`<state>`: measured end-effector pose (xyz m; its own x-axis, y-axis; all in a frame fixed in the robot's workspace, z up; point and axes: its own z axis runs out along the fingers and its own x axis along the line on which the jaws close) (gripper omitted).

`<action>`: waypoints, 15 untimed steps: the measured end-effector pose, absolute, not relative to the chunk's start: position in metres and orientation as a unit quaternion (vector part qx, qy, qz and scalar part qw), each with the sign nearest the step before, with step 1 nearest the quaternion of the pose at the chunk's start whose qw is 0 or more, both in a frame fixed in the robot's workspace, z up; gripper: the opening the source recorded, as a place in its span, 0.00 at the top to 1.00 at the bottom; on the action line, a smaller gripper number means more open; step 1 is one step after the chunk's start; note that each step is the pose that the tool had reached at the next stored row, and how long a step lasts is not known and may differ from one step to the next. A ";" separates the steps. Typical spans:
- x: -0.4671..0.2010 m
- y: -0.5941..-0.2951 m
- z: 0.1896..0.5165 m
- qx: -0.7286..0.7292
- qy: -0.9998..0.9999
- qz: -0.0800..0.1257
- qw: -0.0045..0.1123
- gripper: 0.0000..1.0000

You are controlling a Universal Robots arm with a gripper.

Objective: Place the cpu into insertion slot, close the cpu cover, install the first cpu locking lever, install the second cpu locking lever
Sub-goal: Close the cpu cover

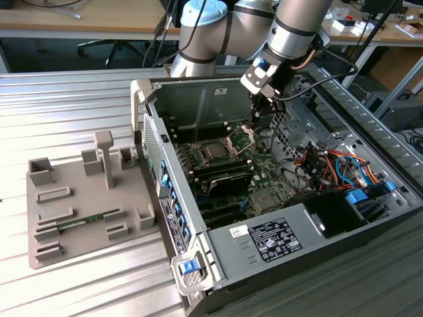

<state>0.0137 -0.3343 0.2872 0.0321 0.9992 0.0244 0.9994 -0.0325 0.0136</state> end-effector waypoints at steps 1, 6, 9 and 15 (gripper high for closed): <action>0.013 -0.334 0.287 -0.718 -0.696 -0.013 0.004 0.89; 0.016 -0.334 0.281 -0.718 -0.695 -0.013 0.003 0.89; 0.024 -0.334 0.277 -0.718 -0.696 -0.012 0.002 0.89; 0.041 -0.334 0.266 -0.716 -0.698 -0.009 -0.001 0.89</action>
